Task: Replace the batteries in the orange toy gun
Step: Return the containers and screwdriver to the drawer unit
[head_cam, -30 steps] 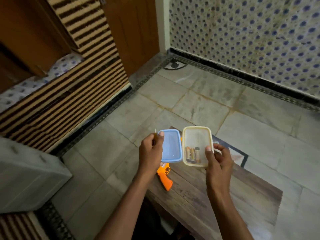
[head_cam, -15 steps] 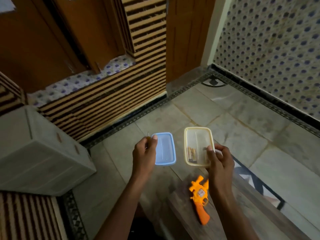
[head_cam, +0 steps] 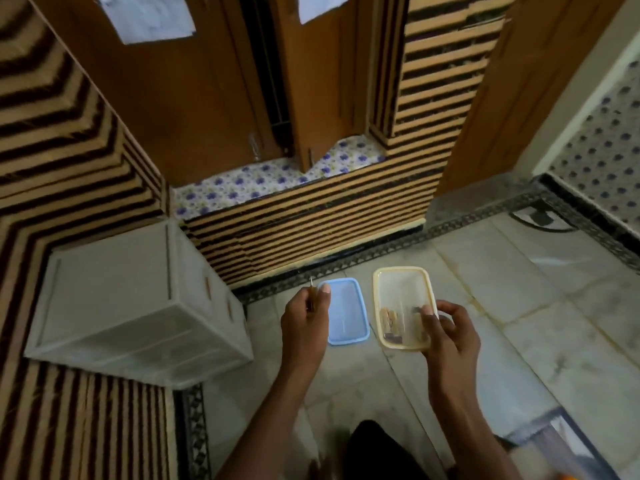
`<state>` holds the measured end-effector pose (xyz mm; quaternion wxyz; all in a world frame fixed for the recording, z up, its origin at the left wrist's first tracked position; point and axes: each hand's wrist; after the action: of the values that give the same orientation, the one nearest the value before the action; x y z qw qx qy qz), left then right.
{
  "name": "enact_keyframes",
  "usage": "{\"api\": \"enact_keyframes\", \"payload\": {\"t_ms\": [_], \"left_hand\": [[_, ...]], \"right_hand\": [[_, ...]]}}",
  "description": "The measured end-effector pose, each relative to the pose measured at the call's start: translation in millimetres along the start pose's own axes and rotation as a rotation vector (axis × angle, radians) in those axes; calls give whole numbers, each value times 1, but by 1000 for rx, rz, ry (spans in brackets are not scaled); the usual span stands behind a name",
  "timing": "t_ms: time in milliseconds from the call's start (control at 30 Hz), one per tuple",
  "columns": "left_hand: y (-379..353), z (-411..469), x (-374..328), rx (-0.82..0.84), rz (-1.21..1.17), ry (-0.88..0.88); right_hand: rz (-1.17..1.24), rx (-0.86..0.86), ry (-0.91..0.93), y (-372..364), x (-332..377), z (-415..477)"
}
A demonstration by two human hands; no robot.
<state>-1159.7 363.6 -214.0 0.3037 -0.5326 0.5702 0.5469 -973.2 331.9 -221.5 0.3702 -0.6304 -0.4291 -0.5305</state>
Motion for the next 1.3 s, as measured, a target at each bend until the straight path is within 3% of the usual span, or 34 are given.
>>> {"api": "enact_keyframes", "payload": {"t_ms": [233, 600, 1000, 1300], "left_hand": [[26, 100, 7, -194, -69, 94], [85, 187, 22, -705, -191, 257], [236, 242, 100, -1047, -265, 320], [322, 287, 170, -1229, -447, 554]], "right_hand": [[7, 263, 6, -85, -1, 110], [-161, 801, 86, -249, 26, 226], [-192, 1054, -173, -475, -16, 216], [-525, 1272, -49, -615, -55, 187]]}}
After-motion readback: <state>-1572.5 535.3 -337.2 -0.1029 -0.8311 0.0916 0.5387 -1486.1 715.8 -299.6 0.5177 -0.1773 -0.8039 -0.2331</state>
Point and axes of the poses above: each hand's wrist, its own z-axis towards the middle knuckle, its own y-axis out of the back of the hand, x = y × z, and after that the axes turned 6 degrees about x, right-handed
